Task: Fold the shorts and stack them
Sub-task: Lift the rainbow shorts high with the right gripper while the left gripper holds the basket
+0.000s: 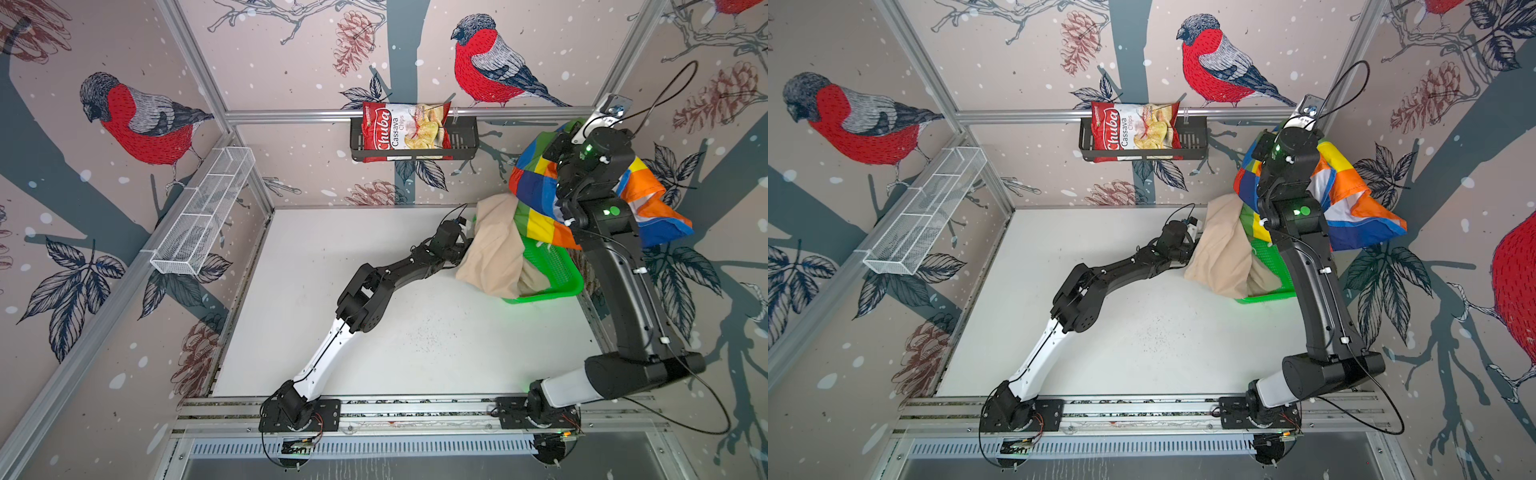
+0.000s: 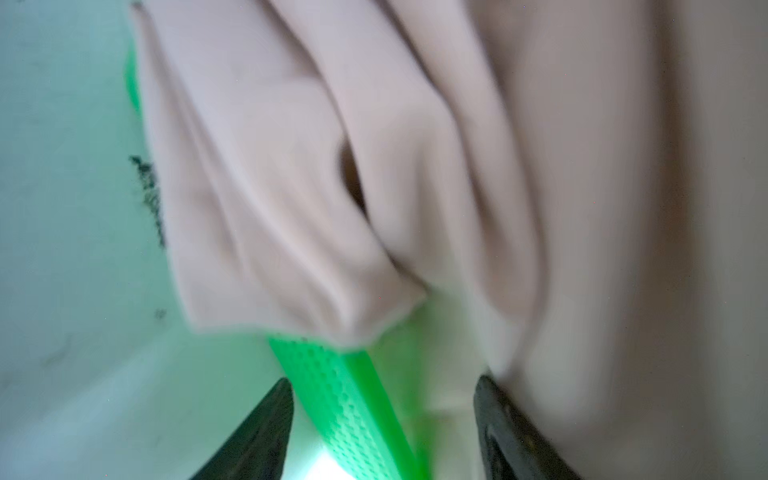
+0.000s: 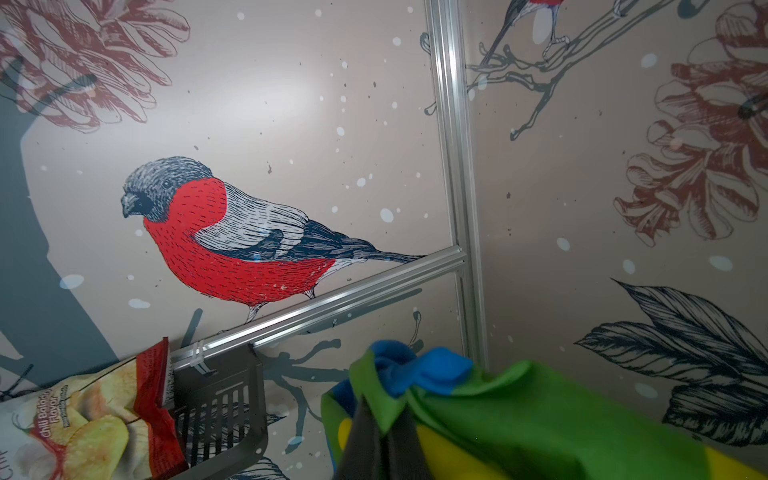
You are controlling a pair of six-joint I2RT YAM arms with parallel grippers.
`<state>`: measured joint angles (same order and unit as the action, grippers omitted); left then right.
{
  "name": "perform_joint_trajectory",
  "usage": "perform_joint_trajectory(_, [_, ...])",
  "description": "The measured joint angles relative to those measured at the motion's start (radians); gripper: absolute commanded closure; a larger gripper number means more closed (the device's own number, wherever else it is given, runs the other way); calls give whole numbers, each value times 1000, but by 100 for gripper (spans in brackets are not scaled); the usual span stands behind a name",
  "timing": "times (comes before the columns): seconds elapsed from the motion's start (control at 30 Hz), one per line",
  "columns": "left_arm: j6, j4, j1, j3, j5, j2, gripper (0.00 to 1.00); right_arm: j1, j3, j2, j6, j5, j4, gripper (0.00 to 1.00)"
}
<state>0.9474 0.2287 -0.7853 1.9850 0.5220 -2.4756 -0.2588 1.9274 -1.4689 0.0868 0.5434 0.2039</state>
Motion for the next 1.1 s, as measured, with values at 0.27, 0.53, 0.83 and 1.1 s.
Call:
perform_joint_trajectory(0.27, [-39,24,23,-237,2,185,29,14,-372,144,88,24,8,99])
perform_joint_trajectory(0.53, [-8,68,22,-351,6,238,36,-11,-78,99,93,32,76,99])
perform_joint_trajectory(0.83, [-1,30,-10,-73,8,138,38,-50,97,88,129,-207,-13,98])
perform_joint_trajectory(1.1, [14,-58,-56,321,37,-42,34,-84,68,87,262,-549,-102,97])
